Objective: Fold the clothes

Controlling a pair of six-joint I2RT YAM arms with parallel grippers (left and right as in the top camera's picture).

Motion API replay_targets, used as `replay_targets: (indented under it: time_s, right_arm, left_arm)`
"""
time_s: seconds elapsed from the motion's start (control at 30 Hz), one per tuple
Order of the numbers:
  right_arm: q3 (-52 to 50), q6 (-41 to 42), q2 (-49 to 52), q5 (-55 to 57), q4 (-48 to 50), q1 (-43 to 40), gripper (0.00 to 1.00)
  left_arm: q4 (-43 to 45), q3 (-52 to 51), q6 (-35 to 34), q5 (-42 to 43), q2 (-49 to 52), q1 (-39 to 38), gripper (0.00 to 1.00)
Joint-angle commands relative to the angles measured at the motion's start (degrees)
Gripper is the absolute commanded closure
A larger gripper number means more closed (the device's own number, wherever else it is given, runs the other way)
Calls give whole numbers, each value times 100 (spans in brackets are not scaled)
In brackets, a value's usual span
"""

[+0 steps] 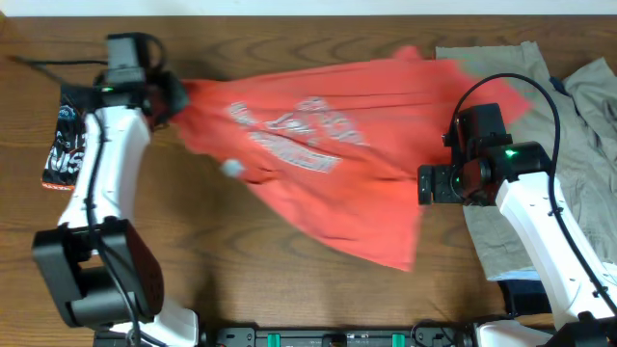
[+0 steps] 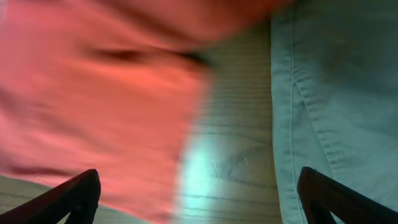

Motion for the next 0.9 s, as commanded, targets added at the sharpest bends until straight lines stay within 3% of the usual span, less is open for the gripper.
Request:
replay_targets:
  time_s: [0.0, 0.07, 0.2, 0.4, 0.6, 0.77, 0.87]
  right_arm:
    - [59, 85, -90, 79, 28, -55, 1]
    - [59, 83, -90, 79, 48, -55, 1]
    - [59, 83, -90, 79, 109, -55, 1]
    - [59, 83, -90, 81, 267, -55, 1]
    - [59, 83, -90, 122, 358, -92, 1]
    - [59, 83, -90, 120, 337, -201, 1]
    - [59, 83, -90, 120, 334, -240, 1]
  left_arm:
    - [-254, 87, 76, 573, -42, 120, 20]
    - [-651, 74, 76, 1167, -39, 116, 4]
    - [-1805, 9, 76, 2031, -39, -136, 2]
    - [-3014, -487, 79, 2044, -37, -975, 2]
    - [-2826, -1287, -455, 2044, -37, -2059, 2]
    - [-2361, -1915, -1910, 2046, -37, -2874, 2]
    - [-1556, -2334, -2723, 2065, -37, -3460, 2]
